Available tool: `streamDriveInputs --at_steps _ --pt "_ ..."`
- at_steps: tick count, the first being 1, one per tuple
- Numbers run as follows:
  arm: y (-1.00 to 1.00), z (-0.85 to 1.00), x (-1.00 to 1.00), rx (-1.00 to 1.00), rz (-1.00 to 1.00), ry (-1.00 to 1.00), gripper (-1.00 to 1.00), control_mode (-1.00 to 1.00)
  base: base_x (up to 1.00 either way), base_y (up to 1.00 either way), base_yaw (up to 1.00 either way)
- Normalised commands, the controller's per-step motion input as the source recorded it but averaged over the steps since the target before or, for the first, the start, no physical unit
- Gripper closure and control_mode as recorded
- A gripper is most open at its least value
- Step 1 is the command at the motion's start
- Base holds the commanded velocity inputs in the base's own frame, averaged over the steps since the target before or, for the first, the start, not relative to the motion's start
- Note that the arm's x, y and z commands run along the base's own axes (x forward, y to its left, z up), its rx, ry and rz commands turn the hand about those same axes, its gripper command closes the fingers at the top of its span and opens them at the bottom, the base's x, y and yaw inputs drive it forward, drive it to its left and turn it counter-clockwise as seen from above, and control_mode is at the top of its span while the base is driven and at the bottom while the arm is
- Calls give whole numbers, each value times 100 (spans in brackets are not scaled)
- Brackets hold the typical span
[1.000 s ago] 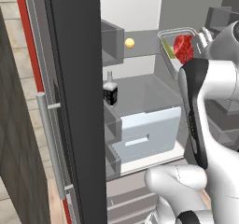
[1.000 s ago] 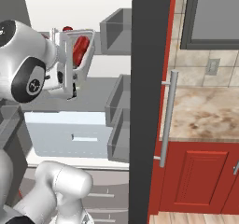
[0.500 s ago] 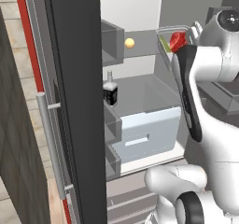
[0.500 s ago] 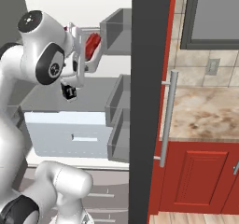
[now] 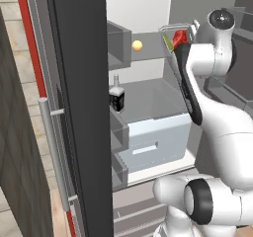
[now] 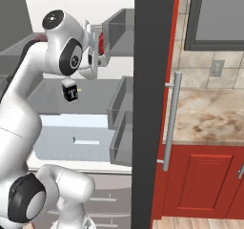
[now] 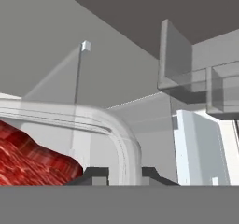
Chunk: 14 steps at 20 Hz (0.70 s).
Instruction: Place the tupperware on the top shelf of the fridge. Make space for the tupperware among the existing items by rearranging them on the shelves if needed. Close the fridge door when finished.
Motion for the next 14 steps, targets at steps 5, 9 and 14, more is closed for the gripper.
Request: streamDriveInputs --at_steps 5,9,14 --pt "-8 1 78 0 0 0 100 -100 0 0 0" --pt "-6 4 76 0 0 0 100 -100 0 0 0" --pt "-8 9 77 0 0 0 100 -100 0 0 0"
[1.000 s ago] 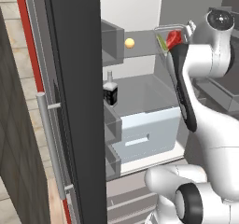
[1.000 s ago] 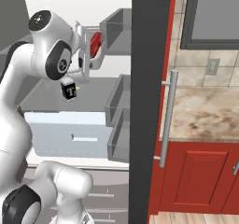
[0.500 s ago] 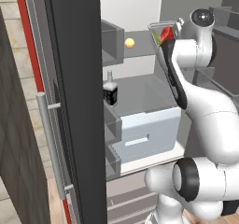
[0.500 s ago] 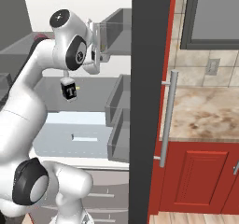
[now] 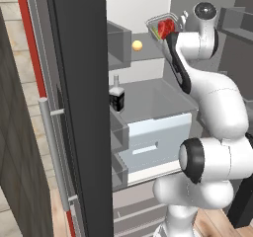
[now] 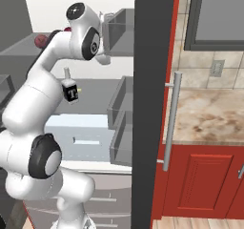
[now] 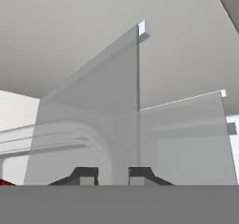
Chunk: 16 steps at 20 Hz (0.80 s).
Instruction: Place the tupperware on the top shelf of the fridge. Make space for the tupperware among the existing items by rearranging them on the shelves if needed. Close the fridge door when finished.
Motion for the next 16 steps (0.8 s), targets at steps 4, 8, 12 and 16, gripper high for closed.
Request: streamDriveInputs --at_steps 4,8,12,16 --pt "-1 6 76 0 -1 0 100 -100 0 0 0" --pt "0 0 66 0 -2 0 -100 -100 0 0 0" --pt "0 0 45 -2 -2 0 -100 -100 0 0 0" --pt "22 -3 -5 -12 0 -12 -100 -100 0 0 0"
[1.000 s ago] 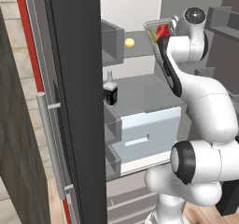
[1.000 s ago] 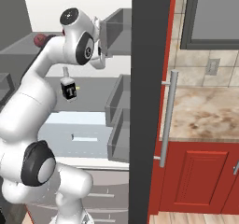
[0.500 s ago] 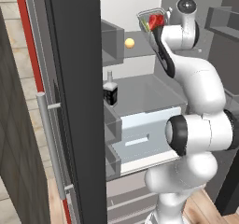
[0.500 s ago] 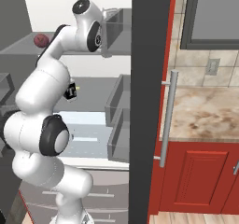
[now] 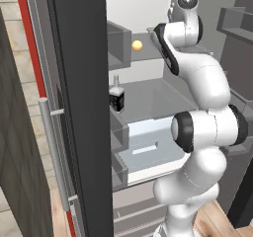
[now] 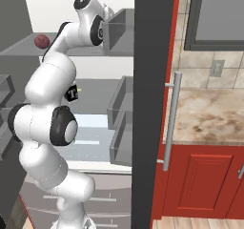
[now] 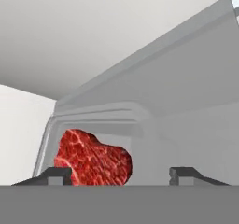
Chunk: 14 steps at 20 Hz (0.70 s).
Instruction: Place the tupperware on the top shelf of the fridge. Make space for the tupperware among the existing items by rearranging them on the shelves if needed. Close the fridge door when finished.
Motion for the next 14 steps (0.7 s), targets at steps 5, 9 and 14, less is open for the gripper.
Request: streamDriveInputs --at_steps 5,9,14 --pt "47 -14 -90 -23 2 -29 -100 -100 0 0 0" --pt "33 -5 -100 -15 11 -6 -100 -100 0 0 0" --pt "5 3 -100 -15 30 1 -100 -100 0 0 0"
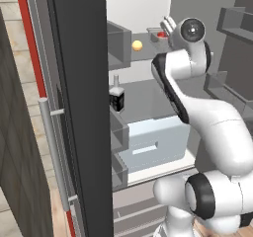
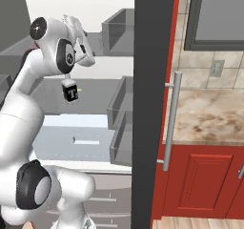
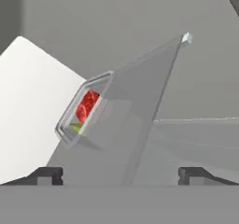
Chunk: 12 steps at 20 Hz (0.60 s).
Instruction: Place the tupperware on the top shelf of the fridge. Make space for the tupperware among the existing items by rearranging them on the shelves if needed. Close the fridge door when finished.
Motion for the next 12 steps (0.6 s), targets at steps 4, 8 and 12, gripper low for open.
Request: streamDriveInputs --at_steps 4,8,12 --pt "3 7 -100 -28 64 0 -100 -100 0 0 0" --pt "33 -4 -100 -40 80 14 -100 -100 0 0 0" --pt "62 -24 -100 -51 69 26 -100 -100 0 0 0"
